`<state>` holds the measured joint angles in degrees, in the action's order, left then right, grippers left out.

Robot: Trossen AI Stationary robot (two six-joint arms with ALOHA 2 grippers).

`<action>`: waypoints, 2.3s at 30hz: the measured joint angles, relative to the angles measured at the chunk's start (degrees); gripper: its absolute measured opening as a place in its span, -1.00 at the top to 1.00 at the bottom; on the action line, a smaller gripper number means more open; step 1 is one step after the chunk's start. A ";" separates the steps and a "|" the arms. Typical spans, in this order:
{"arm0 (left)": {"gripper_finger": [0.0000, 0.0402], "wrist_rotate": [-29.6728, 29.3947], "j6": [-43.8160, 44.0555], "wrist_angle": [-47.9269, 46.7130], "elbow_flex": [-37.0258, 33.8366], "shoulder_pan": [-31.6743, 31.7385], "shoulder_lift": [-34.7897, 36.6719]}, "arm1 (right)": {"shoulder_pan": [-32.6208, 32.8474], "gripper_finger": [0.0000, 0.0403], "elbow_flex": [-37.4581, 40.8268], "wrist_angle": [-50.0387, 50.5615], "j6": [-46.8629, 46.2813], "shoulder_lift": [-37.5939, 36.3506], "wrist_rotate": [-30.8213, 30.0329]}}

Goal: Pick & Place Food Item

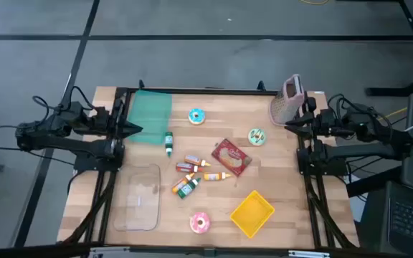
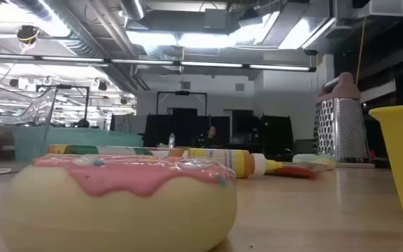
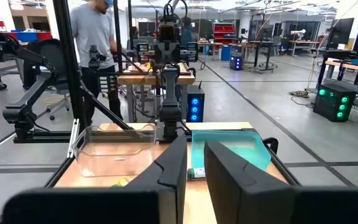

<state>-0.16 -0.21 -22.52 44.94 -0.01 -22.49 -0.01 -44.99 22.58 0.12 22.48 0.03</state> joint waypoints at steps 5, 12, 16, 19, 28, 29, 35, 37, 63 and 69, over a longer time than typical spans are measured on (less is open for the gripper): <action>0.97 0.00 -0.02 0.01 0.01 0.00 0.00 | -0.01 0.71 0.00 0.01 0.00 -0.02 -0.02; 0.95 0.00 0.00 0.01 0.01 0.00 -0.01 | 0.00 0.71 0.00 0.01 0.00 0.00 -0.02; 0.95 0.00 0.00 0.02 0.01 0.00 -0.01 | -0.01 0.71 0.02 0.00 0.01 -0.02 0.00; 0.97 0.00 -0.01 0.02 0.01 0.00 0.00 | 0.00 0.71 0.01 0.00 0.00 -0.01 -0.02; 0.97 0.00 0.00 0.00 0.00 0.00 0.00 | -0.01 0.70 0.00 0.01 0.00 -0.01 -0.02; 0.96 0.00 -0.02 0.01 -0.01 0.00 -0.01 | 0.00 0.70 0.01 0.00 0.00 -0.01 -0.02; 0.95 0.00 0.00 0.02 0.01 0.00 0.01 | -0.01 0.71 0.00 0.00 0.00 -0.01 0.00; 0.96 0.00 -0.02 0.00 0.01 0.00 0.01 | 0.00 0.71 0.02 0.01 0.00 -0.01 0.00; 0.98 -6.61 -3.39 2.04 0.01 0.00 -0.02 | 0.00 0.71 0.02 -6.36 0.37 0.00 -0.50; 0.97 -9.39 -4.01 4.12 0.01 0.00 -0.19 | 0.00 0.71 0.02 -6.77 0.63 0.48 -1.38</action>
<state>-9.55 -4.22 -18.40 44.95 -0.01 -22.68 -0.02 -44.97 15.81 0.75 22.96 -1.35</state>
